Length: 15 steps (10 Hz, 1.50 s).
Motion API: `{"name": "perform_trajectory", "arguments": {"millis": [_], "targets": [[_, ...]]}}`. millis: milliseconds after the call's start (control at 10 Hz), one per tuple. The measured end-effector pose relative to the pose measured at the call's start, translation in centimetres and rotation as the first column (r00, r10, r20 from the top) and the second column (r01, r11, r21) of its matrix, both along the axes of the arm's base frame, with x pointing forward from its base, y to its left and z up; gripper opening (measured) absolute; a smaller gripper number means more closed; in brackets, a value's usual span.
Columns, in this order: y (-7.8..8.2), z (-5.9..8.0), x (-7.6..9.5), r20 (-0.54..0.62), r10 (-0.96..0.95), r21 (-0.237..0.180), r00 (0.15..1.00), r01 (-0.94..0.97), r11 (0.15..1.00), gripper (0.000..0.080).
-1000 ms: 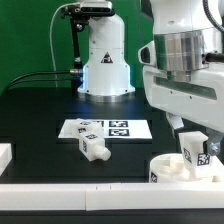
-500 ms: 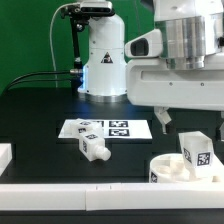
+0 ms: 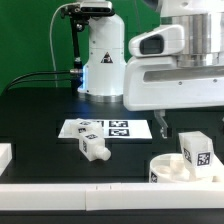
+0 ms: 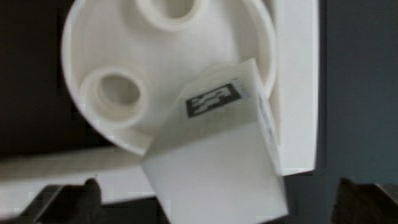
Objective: Assemble stool
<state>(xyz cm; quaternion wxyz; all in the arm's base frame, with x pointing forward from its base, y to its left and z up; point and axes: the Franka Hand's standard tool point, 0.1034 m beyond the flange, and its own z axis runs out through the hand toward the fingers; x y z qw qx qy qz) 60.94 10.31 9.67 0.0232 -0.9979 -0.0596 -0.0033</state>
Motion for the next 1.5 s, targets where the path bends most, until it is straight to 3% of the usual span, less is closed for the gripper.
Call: {"name": "perform_trajectory", "arguments": {"millis": [200,500,600,800,1500], "targets": [[0.2,0.2,0.7,0.089,0.078,-0.008,0.993,-0.077,0.997,0.0649],[0.0,-0.1,0.3,0.071,0.319,-0.036,0.945,-0.317,0.948,0.0649],[0.7,-0.4,0.1,0.055,0.525,-0.082,0.849,-0.52,0.85,0.0649],[1.7,-0.4,-0.2,-0.022,0.743,-0.104,0.669,-0.74,0.664,0.0649],[0.7,-1.6,-0.4,-0.104,0.941,-0.059,0.321,-0.947,0.317,0.0649]]}}
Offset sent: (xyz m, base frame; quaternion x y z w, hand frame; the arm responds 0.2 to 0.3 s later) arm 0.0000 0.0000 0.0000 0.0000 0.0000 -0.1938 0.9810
